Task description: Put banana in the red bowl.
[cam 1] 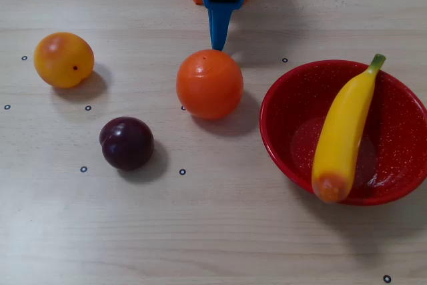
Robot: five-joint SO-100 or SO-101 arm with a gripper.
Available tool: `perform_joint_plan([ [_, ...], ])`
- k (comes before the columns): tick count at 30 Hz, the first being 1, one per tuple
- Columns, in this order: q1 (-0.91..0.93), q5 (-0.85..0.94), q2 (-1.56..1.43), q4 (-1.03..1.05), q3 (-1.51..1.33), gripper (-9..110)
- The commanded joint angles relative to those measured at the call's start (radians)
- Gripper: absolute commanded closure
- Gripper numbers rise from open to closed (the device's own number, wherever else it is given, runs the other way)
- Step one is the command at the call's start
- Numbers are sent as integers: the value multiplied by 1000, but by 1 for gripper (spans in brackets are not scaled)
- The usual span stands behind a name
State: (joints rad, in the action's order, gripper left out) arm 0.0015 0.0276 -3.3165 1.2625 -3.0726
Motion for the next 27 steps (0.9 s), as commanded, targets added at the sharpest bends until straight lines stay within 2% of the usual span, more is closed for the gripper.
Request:
perform_joint_plan([
  [1, 14, -14, -15, 67, 15, 102],
  [27, 26, -20, -14, 66, 15, 102],
])
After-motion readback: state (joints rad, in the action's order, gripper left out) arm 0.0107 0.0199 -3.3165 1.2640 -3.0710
